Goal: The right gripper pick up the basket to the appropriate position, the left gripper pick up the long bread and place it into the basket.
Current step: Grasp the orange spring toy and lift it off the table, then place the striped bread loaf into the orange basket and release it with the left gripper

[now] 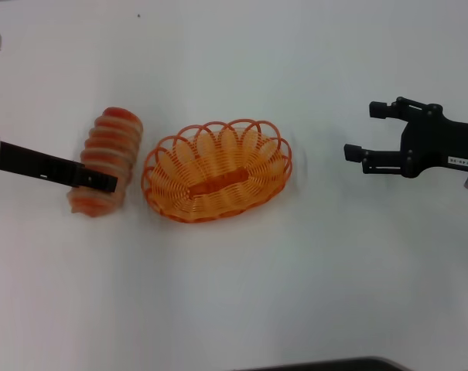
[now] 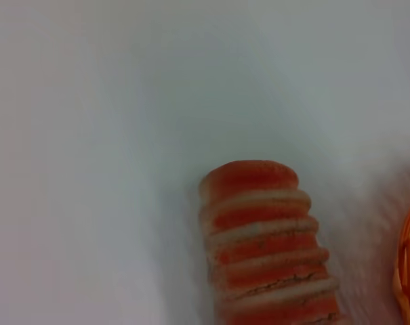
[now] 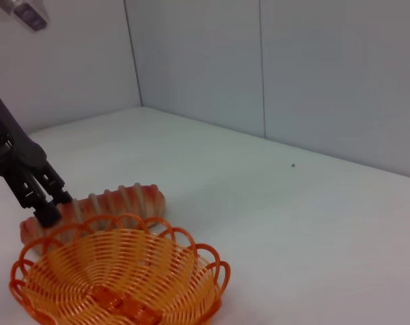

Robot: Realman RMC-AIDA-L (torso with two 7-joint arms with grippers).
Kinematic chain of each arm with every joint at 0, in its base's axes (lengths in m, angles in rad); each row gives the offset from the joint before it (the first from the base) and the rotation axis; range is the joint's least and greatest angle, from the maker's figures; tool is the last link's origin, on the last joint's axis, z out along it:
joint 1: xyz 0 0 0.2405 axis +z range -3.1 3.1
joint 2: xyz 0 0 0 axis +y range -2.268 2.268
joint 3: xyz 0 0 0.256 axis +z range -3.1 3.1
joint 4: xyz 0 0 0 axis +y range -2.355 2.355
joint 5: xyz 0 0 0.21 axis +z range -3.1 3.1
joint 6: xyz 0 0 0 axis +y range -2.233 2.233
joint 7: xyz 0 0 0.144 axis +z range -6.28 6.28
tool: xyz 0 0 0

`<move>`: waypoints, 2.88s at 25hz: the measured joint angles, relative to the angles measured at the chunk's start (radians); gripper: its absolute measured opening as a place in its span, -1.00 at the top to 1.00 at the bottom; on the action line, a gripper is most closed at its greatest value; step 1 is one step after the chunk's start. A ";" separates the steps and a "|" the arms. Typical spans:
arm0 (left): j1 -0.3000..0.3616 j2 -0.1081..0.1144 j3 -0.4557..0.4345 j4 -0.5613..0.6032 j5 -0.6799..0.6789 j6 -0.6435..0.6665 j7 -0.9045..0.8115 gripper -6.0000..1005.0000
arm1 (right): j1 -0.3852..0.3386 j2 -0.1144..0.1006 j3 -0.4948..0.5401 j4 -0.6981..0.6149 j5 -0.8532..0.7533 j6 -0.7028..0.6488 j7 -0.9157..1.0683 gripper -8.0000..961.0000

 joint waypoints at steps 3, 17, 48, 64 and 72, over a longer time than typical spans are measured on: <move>-0.005 0.001 0.001 -0.021 0.000 -0.005 0.001 -0.74 | 0.002 0.002 0.000 0.000 -0.002 0.002 0.002 -0.97; -0.007 0.001 0.034 -0.020 0.045 -0.029 0.003 -0.70 | 0.007 0.004 0.000 0.000 0.000 -0.001 0.013 -0.97; -0.009 0.003 0.031 -0.001 0.041 0.001 0.011 0.07 | 0.009 0.007 -0.001 0.000 -0.005 0.002 0.016 -0.97; -0.013 0.007 0.006 0.016 0.041 -0.005 0.019 0.34 | 0.014 0.007 -0.008 0.000 -0.005 0.003 0.016 -0.97; -0.023 0.008 -0.069 0.164 0.028 0.069 0.140 0.45 | 0.015 0.007 -0.009 0.000 -0.004 -0.003 0.017 -0.97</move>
